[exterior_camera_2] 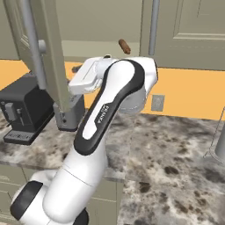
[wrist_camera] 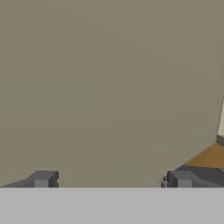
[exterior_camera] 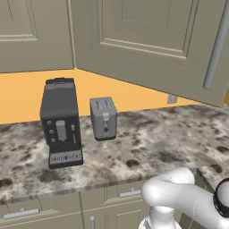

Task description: Open the cabinet, retrieve the rolling pin, and place it next to the meat on the cutting board to prepare for tenderizing.

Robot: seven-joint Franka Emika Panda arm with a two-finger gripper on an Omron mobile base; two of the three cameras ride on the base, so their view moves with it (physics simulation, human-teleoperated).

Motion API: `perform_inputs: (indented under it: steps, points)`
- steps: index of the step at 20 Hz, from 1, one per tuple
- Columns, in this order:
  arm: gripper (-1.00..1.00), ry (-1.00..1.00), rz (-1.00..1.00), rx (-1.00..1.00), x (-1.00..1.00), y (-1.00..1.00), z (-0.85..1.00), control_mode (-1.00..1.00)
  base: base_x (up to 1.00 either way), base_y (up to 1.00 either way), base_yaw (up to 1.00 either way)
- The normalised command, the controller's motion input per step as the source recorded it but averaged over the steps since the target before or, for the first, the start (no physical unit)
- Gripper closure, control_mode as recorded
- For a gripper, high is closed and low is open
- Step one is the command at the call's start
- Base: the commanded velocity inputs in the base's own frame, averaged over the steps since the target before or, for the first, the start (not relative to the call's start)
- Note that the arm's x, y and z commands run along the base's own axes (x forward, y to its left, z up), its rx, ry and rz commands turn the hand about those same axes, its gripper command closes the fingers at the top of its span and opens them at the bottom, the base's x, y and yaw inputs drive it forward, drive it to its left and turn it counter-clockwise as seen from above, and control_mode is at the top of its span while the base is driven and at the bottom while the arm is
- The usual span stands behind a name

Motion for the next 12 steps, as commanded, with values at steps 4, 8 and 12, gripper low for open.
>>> perform_inputs:
  steps: [4,8,12]
  points:
    - [-1.00,-0.08,0.00,0.00,-0.64,1.00,0.00,-1.00,0.00,0.00,0.00]
    - [-1.00,-0.06,0.00,0.00,-0.48,1.00,0.00,-1.00,0.00,0.00,0.00]
    - [-1.00,-0.03,0.00,0.00,-0.32,0.99,0.00,-1.00,0.00,0.00,0.00]
